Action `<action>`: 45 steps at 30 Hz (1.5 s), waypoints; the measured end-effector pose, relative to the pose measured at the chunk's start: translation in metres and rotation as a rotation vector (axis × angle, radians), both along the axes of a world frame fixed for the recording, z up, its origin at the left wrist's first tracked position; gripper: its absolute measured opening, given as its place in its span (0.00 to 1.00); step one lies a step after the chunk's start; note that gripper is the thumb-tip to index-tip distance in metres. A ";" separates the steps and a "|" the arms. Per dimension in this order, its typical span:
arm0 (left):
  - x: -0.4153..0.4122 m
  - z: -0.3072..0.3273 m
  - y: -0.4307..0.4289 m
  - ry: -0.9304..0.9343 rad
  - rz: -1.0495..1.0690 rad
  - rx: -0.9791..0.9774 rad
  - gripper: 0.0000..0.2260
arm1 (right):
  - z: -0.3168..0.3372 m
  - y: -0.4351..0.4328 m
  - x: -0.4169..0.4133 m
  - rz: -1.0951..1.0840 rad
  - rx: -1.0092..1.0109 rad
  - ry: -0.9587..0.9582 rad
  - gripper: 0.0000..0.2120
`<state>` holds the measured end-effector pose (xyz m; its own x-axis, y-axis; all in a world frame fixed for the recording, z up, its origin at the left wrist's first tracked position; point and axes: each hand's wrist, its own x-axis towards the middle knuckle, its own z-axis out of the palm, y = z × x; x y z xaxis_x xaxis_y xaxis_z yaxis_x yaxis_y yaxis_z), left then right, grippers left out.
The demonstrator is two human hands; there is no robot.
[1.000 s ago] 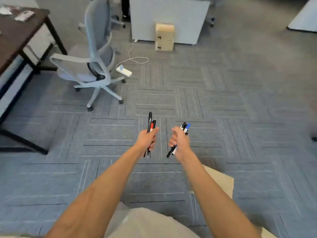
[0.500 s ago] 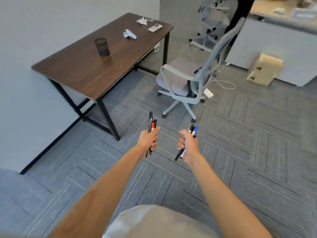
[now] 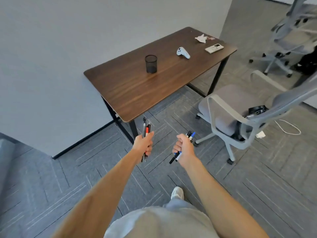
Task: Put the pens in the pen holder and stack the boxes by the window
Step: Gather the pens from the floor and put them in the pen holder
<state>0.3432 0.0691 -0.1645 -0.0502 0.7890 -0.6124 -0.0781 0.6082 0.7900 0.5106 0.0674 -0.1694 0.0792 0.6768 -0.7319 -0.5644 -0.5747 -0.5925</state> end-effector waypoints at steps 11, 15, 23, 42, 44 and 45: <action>-0.054 0.018 0.112 -0.012 0.247 0.040 0.11 | 0.011 0.157 -0.069 0.282 -0.014 -0.027 0.20; -0.097 0.009 0.150 -0.044 0.280 0.053 0.12 | 0.011 0.197 -0.106 0.310 -0.010 -0.040 0.20; -0.195 -0.010 0.246 -0.102 0.130 0.004 0.11 | -0.005 0.262 -0.194 0.073 -0.041 -0.032 0.19; -0.199 0.004 0.443 -0.014 -0.136 0.016 0.11 | -0.001 0.417 -0.203 -0.183 -0.116 -0.020 0.14; -0.195 0.007 0.461 -0.013 -0.148 0.027 0.11 | 0.001 0.437 -0.198 -0.166 -0.124 -0.017 0.12; -0.191 0.007 0.467 -0.009 -0.160 0.020 0.11 | 0.002 0.444 -0.196 -0.169 -0.130 -0.016 0.11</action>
